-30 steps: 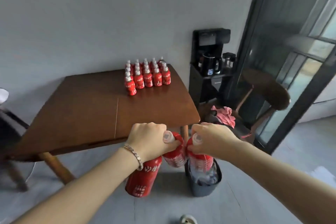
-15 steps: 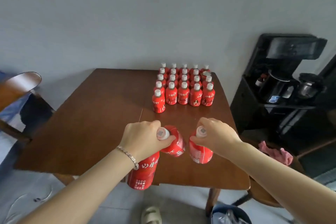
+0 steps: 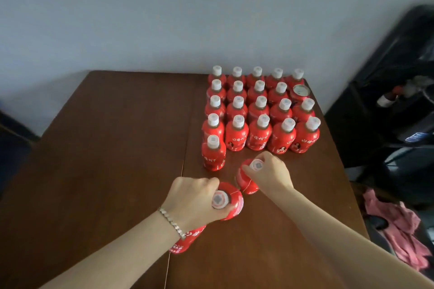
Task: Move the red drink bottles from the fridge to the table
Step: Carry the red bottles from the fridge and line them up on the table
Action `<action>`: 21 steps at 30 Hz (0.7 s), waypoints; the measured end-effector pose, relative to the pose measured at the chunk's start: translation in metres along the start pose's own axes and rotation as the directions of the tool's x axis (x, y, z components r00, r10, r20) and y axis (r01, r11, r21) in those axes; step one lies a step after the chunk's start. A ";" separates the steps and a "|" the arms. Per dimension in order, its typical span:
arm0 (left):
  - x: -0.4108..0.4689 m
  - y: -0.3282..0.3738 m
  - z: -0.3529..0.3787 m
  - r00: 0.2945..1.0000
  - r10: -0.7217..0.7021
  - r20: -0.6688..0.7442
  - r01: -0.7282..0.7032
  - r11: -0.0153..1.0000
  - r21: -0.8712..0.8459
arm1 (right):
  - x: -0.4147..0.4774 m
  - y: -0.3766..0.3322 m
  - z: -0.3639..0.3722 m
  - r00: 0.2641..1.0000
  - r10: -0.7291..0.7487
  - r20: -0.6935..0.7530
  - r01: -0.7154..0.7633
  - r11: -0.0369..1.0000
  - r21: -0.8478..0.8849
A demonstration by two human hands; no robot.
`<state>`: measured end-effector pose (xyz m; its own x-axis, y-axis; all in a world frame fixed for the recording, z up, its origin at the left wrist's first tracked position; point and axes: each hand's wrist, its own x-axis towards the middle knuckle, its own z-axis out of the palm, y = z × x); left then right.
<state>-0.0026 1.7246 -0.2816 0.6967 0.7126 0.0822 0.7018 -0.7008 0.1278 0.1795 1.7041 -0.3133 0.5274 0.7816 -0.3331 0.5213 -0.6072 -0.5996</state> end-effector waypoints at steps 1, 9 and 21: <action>0.007 -0.005 0.006 0.999 0.006 -0.042 -0.006 1.000 -0.014 | 0.012 -0.004 0.005 1.000 -0.002 0.007 0.002 1.000 0.012; 0.039 -0.021 0.039 0.996 0.001 -0.089 -0.009 0.997 -0.081 | 0.072 -0.020 0.034 1.000 0.020 0.010 -0.022 0.971 0.239; 0.043 -0.027 0.062 0.998 0.000 -0.067 -0.007 0.995 -0.100 | 0.073 0.002 0.045 0.787 0.187 0.587 -0.615 0.291 0.733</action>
<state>0.0178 1.7726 -0.3432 0.6854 0.7129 0.1481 0.6785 -0.6992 0.2253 0.1889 1.7668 -0.3721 0.1190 0.5854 -0.8019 -0.6647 -0.5530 -0.5024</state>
